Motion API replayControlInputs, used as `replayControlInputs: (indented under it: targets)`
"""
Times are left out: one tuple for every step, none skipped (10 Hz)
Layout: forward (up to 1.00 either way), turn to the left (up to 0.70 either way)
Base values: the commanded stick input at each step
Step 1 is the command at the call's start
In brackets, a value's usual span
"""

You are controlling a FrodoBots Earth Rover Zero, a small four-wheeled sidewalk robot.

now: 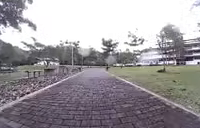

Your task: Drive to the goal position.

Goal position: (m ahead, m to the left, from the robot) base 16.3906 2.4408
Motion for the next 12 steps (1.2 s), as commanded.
replayControlInputs:
  targets:
    - [0.7,0.0]
    - [0.7,0.0]
    - [0.7,0.0]
    - [0.7,0.0]
    - [0.7,0.0]
    - [0.7,0.0]
    - [0.7,0.0]
    - [0.7,0.0]
    - [0.7,0.0]
    - [0.7,0.0]
    - [0.7,0.0]
    - [0.7,0.0]
